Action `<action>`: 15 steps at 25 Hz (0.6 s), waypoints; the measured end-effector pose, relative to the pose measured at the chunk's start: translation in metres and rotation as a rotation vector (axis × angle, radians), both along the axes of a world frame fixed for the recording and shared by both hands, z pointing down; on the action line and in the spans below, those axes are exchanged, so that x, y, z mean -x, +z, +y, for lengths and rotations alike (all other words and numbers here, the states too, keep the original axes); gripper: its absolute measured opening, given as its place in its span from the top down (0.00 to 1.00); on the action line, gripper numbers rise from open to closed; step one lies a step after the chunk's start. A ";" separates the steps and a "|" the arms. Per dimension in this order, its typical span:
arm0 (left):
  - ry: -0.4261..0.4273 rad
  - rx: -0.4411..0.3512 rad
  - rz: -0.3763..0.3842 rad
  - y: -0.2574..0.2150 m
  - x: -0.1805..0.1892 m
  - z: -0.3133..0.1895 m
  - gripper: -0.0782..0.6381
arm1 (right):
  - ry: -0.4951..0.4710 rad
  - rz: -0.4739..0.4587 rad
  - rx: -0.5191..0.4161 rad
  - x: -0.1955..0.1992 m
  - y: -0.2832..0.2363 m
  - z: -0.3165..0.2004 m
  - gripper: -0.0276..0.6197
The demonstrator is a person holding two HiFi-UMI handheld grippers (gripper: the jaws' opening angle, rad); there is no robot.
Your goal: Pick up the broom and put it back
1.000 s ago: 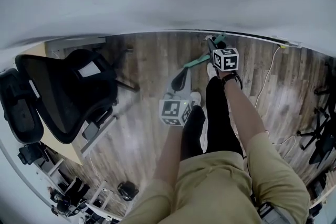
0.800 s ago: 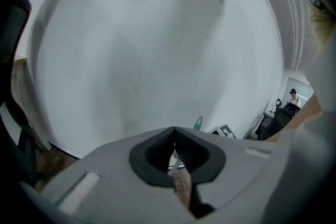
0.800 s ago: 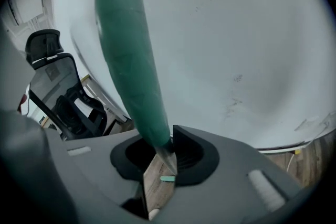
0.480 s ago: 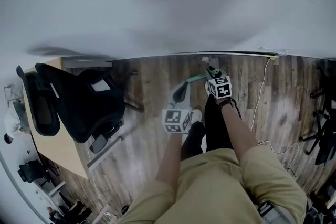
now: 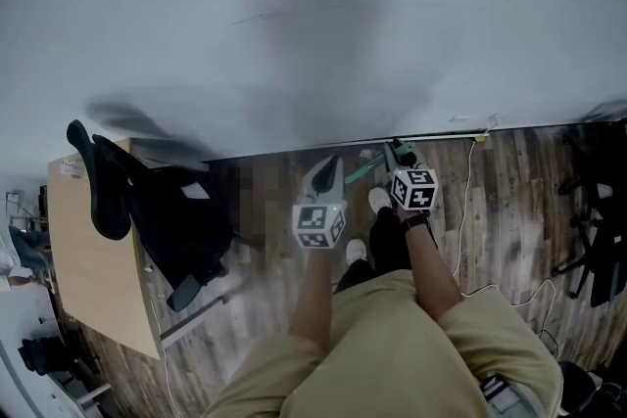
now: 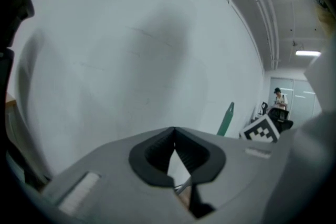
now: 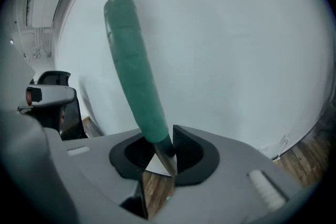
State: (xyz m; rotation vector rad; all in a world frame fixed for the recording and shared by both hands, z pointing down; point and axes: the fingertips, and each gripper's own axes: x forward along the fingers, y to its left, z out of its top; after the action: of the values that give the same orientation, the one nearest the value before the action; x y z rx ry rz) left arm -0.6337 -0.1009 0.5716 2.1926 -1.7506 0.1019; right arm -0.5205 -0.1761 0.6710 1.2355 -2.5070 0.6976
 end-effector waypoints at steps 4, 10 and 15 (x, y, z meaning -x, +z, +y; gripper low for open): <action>0.043 -0.024 -0.020 -0.038 -0.016 0.010 0.89 | 0.051 -0.056 -0.104 -0.016 -0.070 0.025 0.82; 0.089 -0.103 -0.077 -0.089 -0.032 0.013 0.89 | 0.038 -0.085 -0.273 -0.032 -0.159 0.043 0.83; 0.094 -0.189 -0.105 -0.140 -0.027 0.022 0.89 | 0.055 -0.096 -0.385 -0.041 -0.229 0.062 0.84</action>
State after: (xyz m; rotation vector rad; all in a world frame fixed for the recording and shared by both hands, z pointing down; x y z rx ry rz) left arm -0.6067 -0.0792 0.4319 2.4464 -1.7766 0.0784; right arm -0.4793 -0.1145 0.4423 1.4273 -2.7867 0.2965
